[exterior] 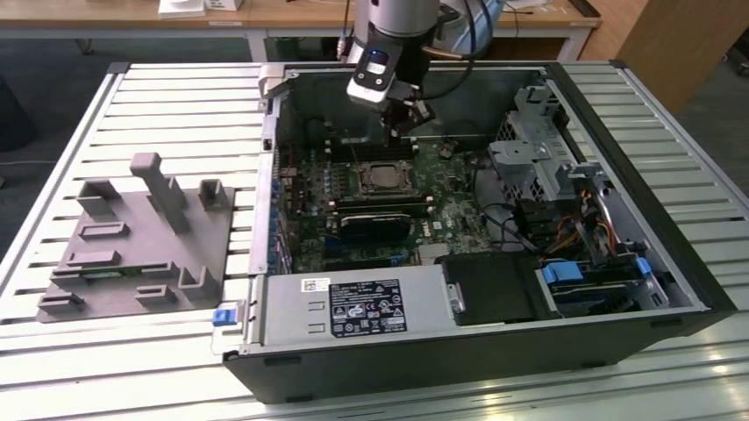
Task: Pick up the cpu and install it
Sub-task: 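Install the first cpu locking lever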
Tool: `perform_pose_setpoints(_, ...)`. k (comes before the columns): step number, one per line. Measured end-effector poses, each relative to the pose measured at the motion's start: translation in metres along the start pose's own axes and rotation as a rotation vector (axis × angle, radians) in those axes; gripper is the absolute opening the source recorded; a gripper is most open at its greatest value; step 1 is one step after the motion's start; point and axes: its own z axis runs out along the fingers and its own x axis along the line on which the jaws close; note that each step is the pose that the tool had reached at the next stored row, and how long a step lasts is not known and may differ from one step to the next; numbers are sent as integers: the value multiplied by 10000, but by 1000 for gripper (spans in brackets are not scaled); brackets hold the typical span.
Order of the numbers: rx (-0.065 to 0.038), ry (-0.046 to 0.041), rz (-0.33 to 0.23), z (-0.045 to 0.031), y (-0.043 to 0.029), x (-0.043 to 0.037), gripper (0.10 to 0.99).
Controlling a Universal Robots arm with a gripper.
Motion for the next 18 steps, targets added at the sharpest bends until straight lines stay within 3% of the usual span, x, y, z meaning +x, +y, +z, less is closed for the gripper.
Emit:
perform_pose_setpoints(10,-4,40,-1430,5,-21,13,106)
perform_pose_setpoints(18,-8,80,-2879,7,-22,13,106)
